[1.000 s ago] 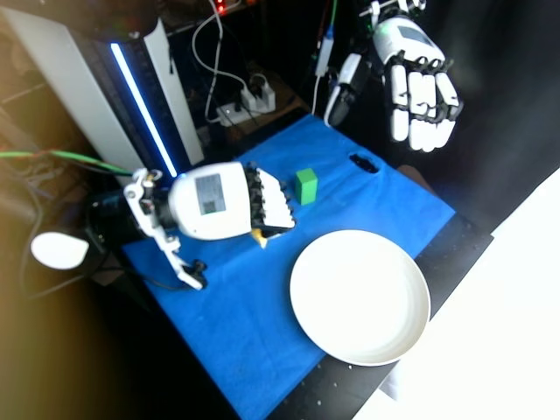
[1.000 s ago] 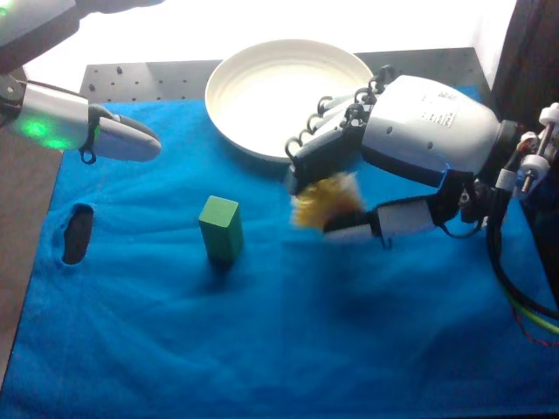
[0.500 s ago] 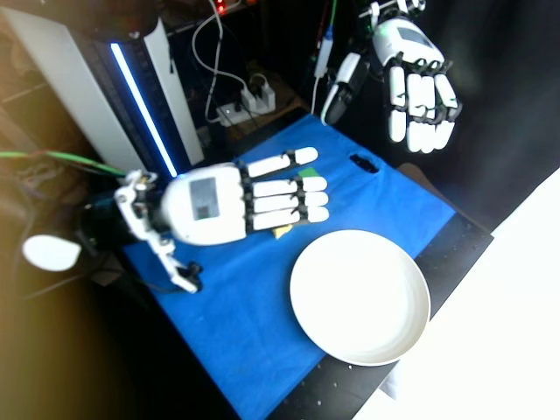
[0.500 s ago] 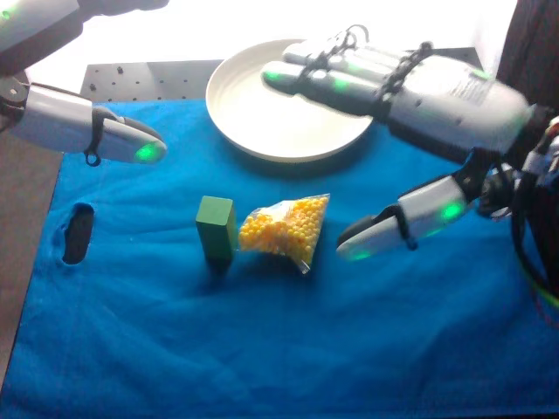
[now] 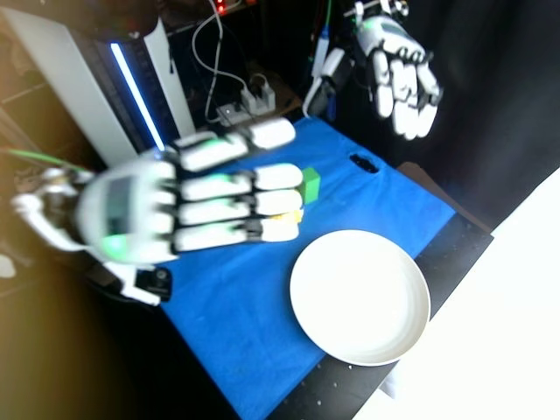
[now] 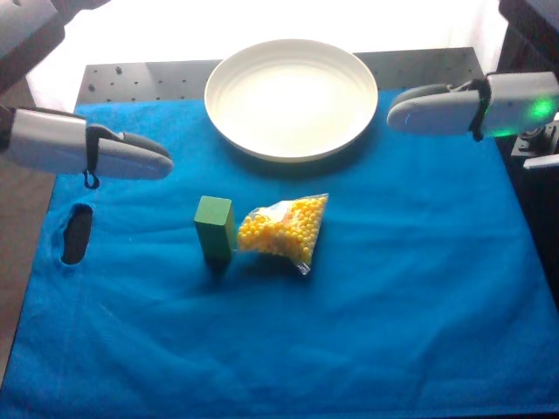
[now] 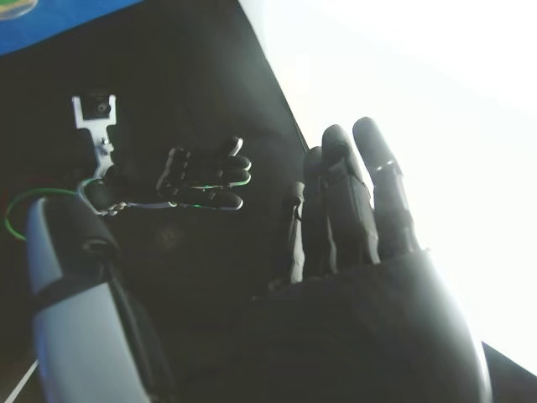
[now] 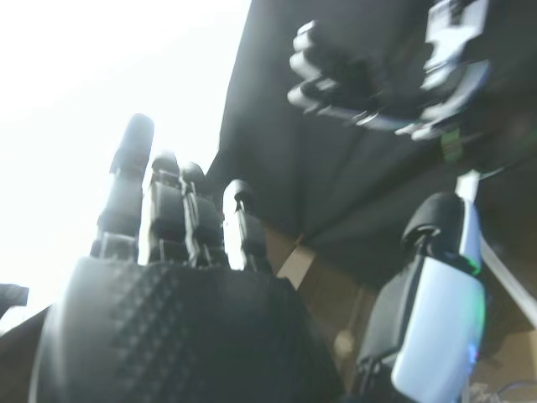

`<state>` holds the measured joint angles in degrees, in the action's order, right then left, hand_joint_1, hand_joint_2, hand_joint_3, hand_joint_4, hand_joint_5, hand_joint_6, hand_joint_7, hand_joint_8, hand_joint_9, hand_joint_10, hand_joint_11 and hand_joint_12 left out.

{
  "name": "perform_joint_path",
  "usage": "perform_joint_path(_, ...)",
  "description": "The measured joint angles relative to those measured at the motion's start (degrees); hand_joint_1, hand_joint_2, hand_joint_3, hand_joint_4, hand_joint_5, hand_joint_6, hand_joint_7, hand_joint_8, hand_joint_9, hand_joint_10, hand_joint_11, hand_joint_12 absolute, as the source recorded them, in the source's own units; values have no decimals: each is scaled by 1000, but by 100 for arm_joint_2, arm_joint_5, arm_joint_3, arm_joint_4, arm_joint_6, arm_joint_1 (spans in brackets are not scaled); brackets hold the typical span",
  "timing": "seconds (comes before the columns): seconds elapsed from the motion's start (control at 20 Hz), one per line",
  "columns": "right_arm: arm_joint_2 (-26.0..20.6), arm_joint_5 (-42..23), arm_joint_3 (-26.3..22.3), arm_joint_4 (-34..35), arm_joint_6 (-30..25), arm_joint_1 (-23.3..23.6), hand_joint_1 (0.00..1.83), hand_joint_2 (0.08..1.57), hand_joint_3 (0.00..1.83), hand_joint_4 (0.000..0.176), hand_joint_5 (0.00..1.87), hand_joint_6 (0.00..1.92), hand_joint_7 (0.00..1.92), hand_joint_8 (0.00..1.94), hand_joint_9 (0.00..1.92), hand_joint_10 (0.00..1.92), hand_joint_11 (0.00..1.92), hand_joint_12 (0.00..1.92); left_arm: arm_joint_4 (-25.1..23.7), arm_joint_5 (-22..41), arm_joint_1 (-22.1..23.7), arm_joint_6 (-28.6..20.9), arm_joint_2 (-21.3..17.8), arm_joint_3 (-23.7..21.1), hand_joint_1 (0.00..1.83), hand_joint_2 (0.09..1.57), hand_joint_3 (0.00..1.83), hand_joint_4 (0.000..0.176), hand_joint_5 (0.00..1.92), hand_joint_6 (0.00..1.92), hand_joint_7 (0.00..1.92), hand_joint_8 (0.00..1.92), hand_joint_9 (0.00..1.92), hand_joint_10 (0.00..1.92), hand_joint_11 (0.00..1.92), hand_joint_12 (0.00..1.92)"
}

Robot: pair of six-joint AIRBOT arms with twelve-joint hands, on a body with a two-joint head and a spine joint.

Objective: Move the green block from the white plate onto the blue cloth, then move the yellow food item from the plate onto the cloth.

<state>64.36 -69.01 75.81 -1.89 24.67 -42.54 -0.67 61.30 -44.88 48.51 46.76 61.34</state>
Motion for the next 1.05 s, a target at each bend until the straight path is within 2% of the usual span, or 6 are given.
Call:
perform_joint_path(0.2,-111,-627,-79,417,2,2,472,774,0,176,0,0,57,1,75,7,0,466,57,855,-83,22,-149,-188,551,815,6,44,135,1,323,3,419,12,0,1282)
perform_joint_path(0.5,-442,-1611,-420,577,0,2,426,765,0,176,0,0,91,2,133,11,0,664,160,1915,-129,363,-170,-354,542,942,11,58,166,3,300,2,414,4,0,1113)
perform_joint_path(0.6,-476,-1867,-452,686,0,2,411,799,1,160,18,2,169,5,203,14,0,886,146,2271,-278,446,-170,-367,591,968,1,30,274,12,380,13,478,23,0,1228)
perform_joint_path(0.75,-468,-2063,-452,699,0,-39,455,804,4,176,115,11,259,14,265,23,0,854,260,2728,-656,588,-170,-439,505,1037,9,7,276,1,435,6,508,18,0,1148)
perform_joint_path(0.85,-472,-2175,-479,688,0,-90,498,842,2,135,154,5,300,6,332,23,0,857,339,3012,-767,715,-170,-483,532,1030,0,0,612,44,452,2,453,0,0,937)
perform_joint_path(1.05,-507,-2518,-505,817,0,-345,432,932,8,110,246,6,370,5,390,18,0,882,376,3169,-767,968,-103,-492,515,1030,6,0,924,90,542,11,498,14,0,1096)
